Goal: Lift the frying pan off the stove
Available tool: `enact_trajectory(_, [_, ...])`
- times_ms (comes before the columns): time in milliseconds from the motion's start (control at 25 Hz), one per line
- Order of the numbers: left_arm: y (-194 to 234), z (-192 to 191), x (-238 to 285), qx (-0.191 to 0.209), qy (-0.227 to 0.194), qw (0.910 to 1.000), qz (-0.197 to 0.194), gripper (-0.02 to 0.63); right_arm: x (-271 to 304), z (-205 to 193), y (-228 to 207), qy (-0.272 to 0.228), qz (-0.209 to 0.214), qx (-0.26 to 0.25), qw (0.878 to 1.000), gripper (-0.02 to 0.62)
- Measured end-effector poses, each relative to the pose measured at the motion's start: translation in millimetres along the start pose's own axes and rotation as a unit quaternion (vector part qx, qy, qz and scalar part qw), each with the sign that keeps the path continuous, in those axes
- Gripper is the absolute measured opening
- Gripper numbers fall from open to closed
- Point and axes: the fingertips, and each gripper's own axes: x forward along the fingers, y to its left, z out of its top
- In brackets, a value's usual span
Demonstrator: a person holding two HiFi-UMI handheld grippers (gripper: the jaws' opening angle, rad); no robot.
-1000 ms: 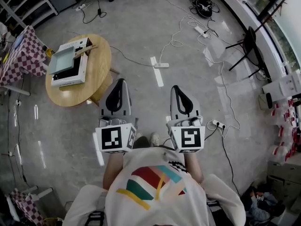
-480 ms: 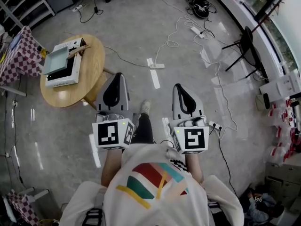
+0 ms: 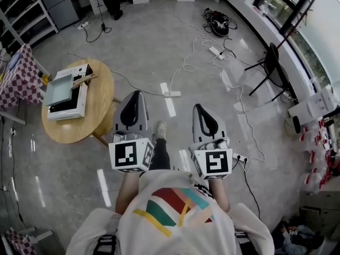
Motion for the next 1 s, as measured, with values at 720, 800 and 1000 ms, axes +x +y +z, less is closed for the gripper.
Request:
enact_trajectory(720, [33,-31,178,0.004,0.030,0.9994,-0.018,0.006,186,-22,-36,0.053,0.076,0.008,0.996,-0.002])
enact_trajectory(800, [44,-31,206,0.004,0.034,0.9992,-0.020,0.006,217,-31,-47,0.072,0.082,0.062,0.992,-0.002])
enact_trajectory(1000, [80,-36,273,-0.001,0.036,0.9991,-0.021,0.006,289,-27,-68,0.068,0.068,0.091,0.991,-0.002])
